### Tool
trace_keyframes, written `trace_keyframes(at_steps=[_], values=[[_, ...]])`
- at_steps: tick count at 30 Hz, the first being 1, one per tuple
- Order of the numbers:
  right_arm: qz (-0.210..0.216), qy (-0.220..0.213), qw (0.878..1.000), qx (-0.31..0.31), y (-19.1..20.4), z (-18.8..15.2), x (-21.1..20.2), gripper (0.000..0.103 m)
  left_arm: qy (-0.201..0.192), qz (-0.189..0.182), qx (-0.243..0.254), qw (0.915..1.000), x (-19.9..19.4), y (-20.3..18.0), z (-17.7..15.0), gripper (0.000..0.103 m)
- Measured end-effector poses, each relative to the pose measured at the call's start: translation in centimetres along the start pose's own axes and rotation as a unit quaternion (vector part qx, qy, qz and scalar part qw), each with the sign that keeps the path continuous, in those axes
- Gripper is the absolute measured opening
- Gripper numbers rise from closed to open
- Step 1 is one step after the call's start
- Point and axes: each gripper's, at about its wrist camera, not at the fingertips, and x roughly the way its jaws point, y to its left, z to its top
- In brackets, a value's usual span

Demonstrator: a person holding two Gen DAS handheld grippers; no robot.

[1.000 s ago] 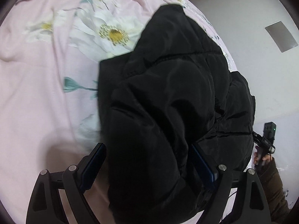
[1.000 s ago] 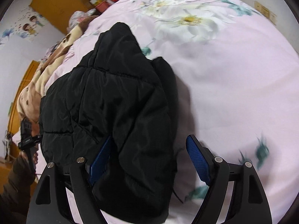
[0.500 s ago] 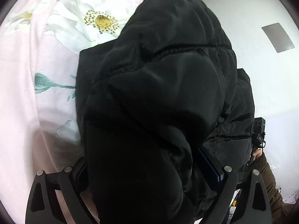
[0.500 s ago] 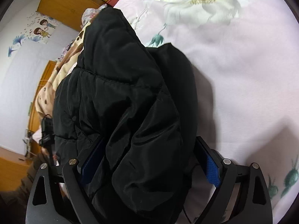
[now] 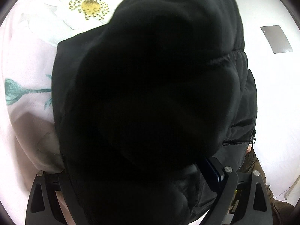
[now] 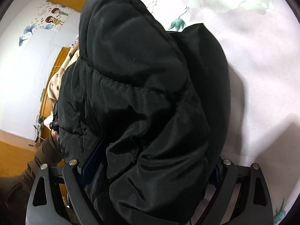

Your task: Fold large clothes

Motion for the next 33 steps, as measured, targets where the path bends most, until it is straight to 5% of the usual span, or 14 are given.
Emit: trace_keyframes(at_steps=[9,19,33], values=[[-0.023,0.0,1.0,0.007,0.9,0.1,0.1,0.08,-0.01,0.018,-0.008,0.9998,-0.1,-2.1,-1.5,0.079],[-0.096,-0.009,0.995,-0.021,4.9,-0.2,0.4,0.059,-0.027,0.077,-0.008,0.9966,-0.4,-6.6,-3.6,0.059],[-0.247,-0.04,0.966,-0.058,10.0,-0.3,1.6,0.041,-0.063,0.2,-0.005,0.9778,-0.6,-14.6,-5.5,0.047]])
